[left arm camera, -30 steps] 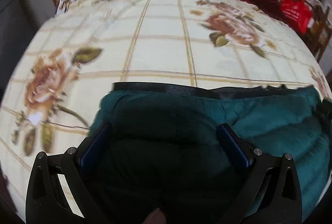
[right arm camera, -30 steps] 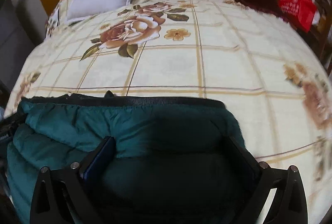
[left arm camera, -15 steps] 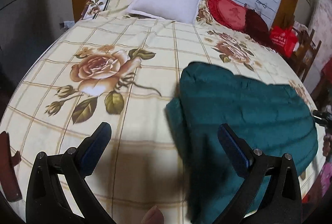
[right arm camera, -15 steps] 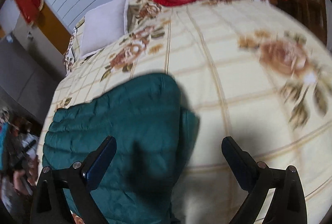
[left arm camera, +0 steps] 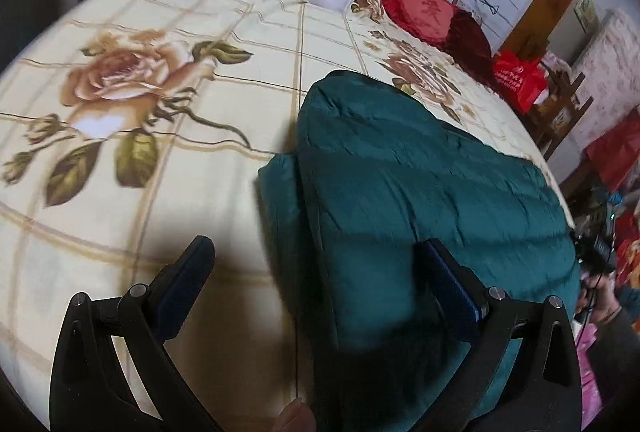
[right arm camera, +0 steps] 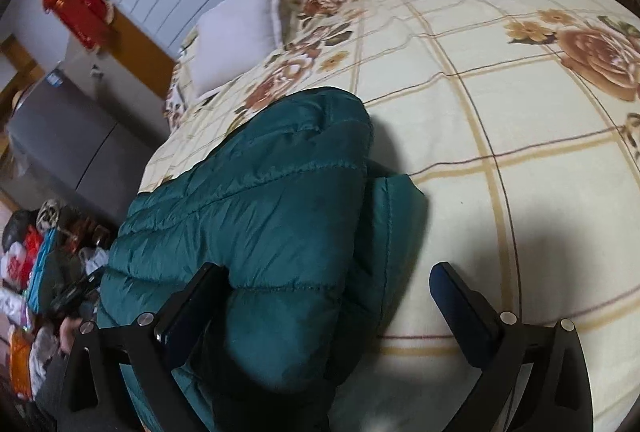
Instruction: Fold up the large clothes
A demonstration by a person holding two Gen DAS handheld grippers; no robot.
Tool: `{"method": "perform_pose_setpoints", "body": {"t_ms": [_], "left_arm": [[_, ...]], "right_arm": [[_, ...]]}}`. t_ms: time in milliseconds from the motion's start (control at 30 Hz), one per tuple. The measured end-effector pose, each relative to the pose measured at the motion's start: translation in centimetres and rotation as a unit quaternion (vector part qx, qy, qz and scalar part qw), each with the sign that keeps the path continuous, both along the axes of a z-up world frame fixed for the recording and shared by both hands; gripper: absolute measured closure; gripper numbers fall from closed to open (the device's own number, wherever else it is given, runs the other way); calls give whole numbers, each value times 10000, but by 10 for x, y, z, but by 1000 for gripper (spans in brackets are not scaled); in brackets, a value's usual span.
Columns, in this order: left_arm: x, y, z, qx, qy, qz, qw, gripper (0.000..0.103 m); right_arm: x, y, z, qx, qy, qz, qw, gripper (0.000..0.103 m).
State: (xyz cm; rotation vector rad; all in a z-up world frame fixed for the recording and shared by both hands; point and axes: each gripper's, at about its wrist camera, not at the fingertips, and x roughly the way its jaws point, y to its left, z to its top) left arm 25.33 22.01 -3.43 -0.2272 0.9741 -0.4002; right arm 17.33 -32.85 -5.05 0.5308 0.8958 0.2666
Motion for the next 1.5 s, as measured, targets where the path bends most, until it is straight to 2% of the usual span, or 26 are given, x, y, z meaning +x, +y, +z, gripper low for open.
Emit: {"method": "perform_pose_setpoints", "body": {"t_ms": [133, 167, 300, 400, 467, 533, 600, 700, 800, 833, 1000, 1067, 1100, 1133, 1167, 1233, 1267, 1367, 1500], "left_arm": [[23, 3, -20, -553, 505, -209, 9970, 0], [27, 5, -21, -718, 464, -202, 9961, 0], [29, -4, -18, -585, 354, -298, 9972, 0], [26, -10, -17, -725, 411, -625, 9946, 1], [20, -15, -15, -844, 420, -953, 9910, 11], [15, -14, -10, -842, 229, -1061, 9905, 24], [14, -11, -8, -901, 160, -1112, 9896, 30], [15, -15, -7, -756, 99, -1172, 9902, 28], [21, -16, -14, -654, 215, -1075, 9918, 12], [26, -16, -18, -689, 250, -1060, 9917, 10], [18, -17, -20, -681, 43, -1113, 9914, 10], [15, -22, -19, -719, 6, -1217, 9900, 21], [14, -23, -17, -734, -58, -1237, 9896, 37], [10, -24, -12, -723, -161, -1221, 9897, 52], [6, -26, -5, -668, -249, -1166, 9906, 58], [-1, -27, 7, -581, -422, -1024, 9921, 68], [-4, -28, 13, -540, -496, -965, 9926, 70], [-17, -30, 34, -500, -691, -790, 9932, 74], [-42, -31, 64, -607, -914, -679, 9916, 76]], "right_arm": [[7, -1, -3, 96, -115, 316, 9994, 0], [9, -1, -4, 131, -170, 379, 9990, 0], [22, 3, -7, 272, -346, 557, 9975, 0], [26, 7, -10, 365, -452, 654, 9962, 0], [25, 6, -11, 439, -493, 694, 9954, 3], [23, 3, -11, 499, -506, 725, 9948, 7], [20, 1, -11, 502, -511, 783, 9944, 8], [20, 1, -12, 497, -510, 828, 9940, 11], [21, 1, -12, 469, -514, 781, 9945, 11], [21, 1, -12, 456, -510, 740, 9949, 11], [19, -1, -12, 463, -468, 642, 9958, 11], [21, 1, -11, 385, -482, 727, 9954, 11], [22, 2, -11, 357, -497, 743, 9954, 11], [25, 5, -10, 263, -500, 745, 9956, 17], [26, 9, -8, 110, -519, 763, 9957, 30], [24, 15, 0, -154, -680, 742, 9948, 46], [22, 18, 5, -271, -724, 673, 9947, 56], [15, 21, 27, -471, -830, 512, 9941, 69], [3, 31, 73, -746, -1020, 467, 9909, 73]]}}
